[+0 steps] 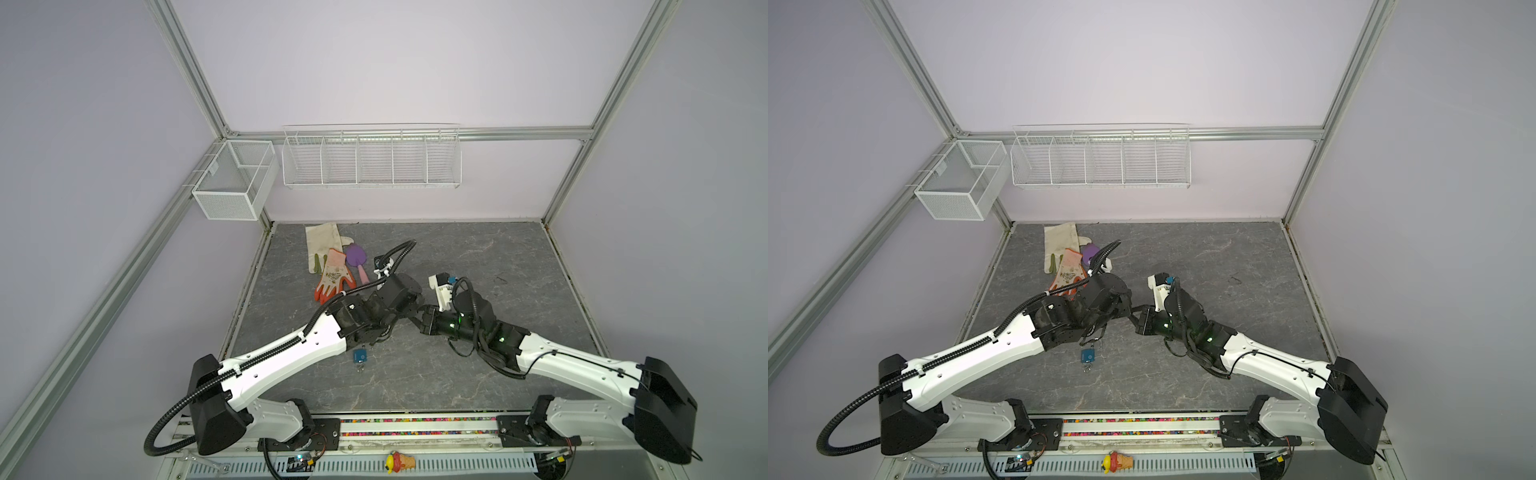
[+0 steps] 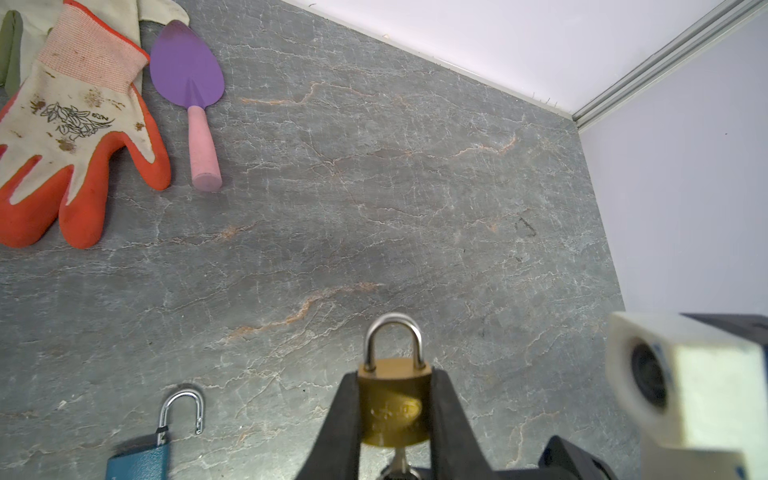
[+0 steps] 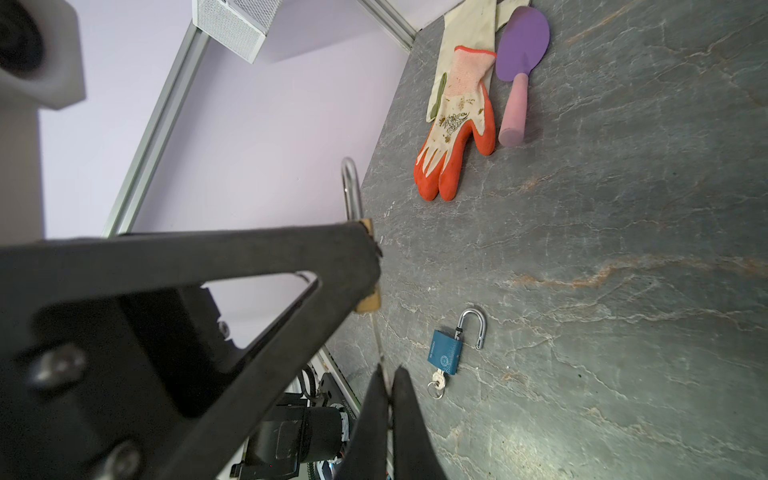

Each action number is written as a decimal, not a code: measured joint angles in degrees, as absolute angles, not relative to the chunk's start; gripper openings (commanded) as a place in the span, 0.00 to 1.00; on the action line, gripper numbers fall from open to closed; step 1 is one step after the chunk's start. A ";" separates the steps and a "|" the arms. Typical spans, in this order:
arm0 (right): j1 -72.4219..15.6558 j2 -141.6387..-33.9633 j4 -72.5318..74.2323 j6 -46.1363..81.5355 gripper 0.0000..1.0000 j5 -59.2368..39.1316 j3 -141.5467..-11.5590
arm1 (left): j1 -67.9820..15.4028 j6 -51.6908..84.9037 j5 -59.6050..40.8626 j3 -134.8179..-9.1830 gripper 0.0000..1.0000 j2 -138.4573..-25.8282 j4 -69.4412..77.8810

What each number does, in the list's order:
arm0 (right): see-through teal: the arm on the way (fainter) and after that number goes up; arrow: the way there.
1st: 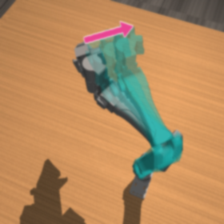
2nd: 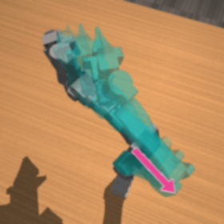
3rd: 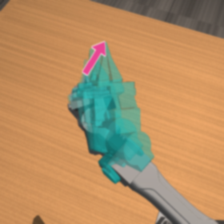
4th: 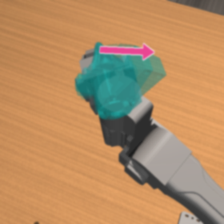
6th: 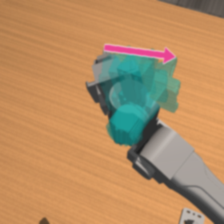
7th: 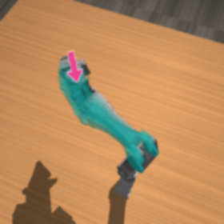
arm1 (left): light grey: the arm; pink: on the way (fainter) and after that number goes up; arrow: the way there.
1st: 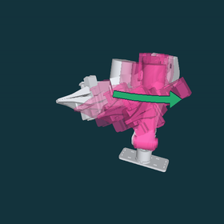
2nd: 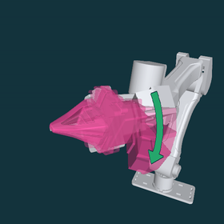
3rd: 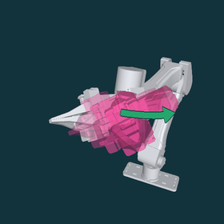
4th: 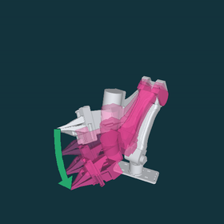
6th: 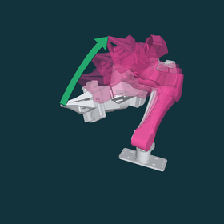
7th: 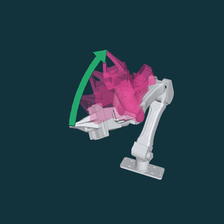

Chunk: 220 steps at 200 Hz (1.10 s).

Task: Unlock with the key
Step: 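Push the key deeper into the padlock with the right gripper while the left holds it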

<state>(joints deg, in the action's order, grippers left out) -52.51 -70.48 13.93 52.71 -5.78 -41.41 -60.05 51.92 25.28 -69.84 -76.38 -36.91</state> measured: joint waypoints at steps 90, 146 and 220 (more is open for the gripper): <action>-52.21 -70.48 14.44 53.39 0.06 -5.82 -41.50 | -60.03 52.42 25.69 -69.84 0.00 -76.38 -36.49; -52.21 -70.89 15.64 55.40 0.06 -5.82 -41.82 | -60.03 52.97 26.52 -69.84 0.00 -76.40 -36.56; -51.81 -74.15 18.26 57.01 0.06 -6.46 -43.07 | -59.75 53.45 26.68 -69.06 0.00 -76.23 -36.91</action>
<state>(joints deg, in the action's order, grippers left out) -51.81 -74.15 18.26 57.01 -6.46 -43.07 -59.75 53.45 26.68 -69.06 -76.23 -36.91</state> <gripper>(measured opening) 0.064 0.218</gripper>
